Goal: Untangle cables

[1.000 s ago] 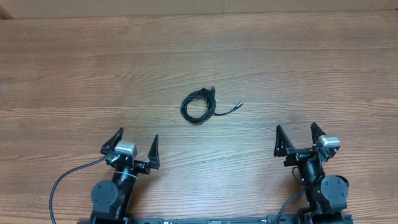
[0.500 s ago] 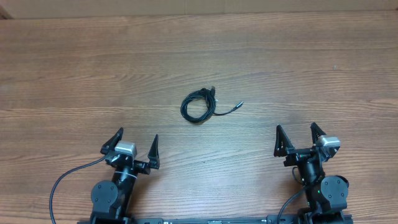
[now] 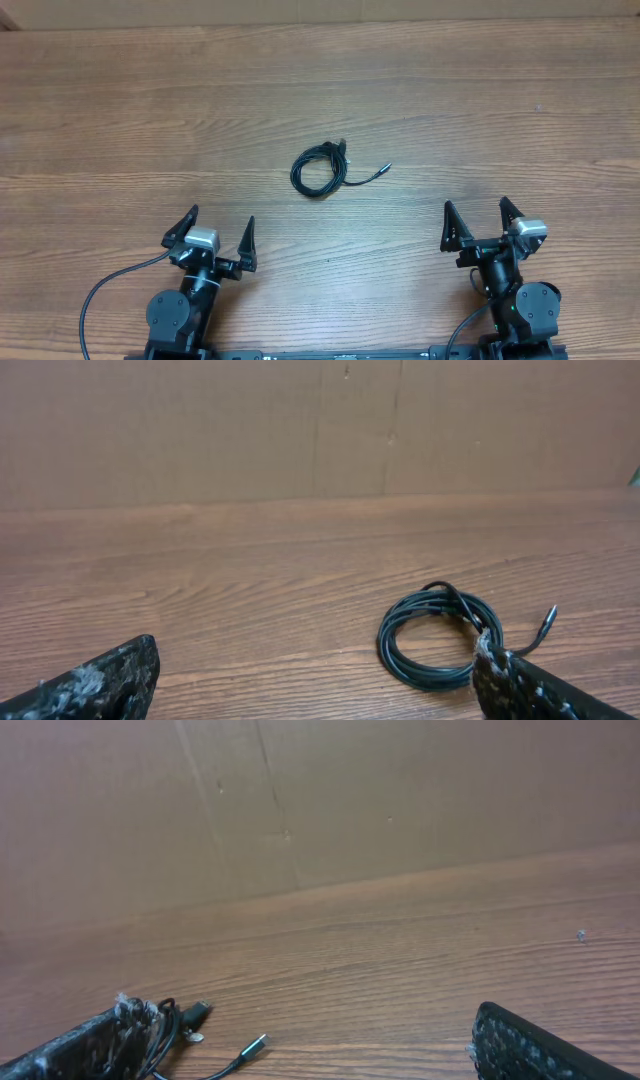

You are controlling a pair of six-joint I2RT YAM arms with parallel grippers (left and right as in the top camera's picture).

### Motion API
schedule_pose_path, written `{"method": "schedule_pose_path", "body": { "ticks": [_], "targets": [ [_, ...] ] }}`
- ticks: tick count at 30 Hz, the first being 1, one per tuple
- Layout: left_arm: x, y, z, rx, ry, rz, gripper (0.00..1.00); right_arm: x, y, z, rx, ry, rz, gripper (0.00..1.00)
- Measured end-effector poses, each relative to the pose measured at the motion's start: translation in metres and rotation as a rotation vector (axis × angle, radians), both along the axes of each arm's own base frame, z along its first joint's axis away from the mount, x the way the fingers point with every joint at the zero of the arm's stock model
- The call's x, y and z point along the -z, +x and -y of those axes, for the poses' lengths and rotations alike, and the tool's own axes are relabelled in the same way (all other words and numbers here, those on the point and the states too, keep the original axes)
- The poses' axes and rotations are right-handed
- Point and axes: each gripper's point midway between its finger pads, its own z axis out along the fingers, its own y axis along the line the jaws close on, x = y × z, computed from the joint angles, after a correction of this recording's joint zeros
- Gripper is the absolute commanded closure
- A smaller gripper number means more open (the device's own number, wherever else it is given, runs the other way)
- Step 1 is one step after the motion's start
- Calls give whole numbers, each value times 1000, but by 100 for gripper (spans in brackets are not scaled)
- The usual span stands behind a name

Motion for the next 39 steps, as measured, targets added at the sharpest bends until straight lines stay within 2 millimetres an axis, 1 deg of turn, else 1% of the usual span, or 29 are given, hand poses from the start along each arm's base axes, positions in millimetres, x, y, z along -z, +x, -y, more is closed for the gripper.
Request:
{"method": "schedule_pose_path", "body": {
  "ticks": [18,26,39],
  "targets": [
    [0,0,0,-1,0,0,0,0,0,0,0,0,0,0],
    [1,1,-6,-34,-1,-5,1,0,0,0,0,0,0,0],
    [2,1,-5,-42,-150,-45,0,0,0,0,0,0,0,0]
  ]
}}
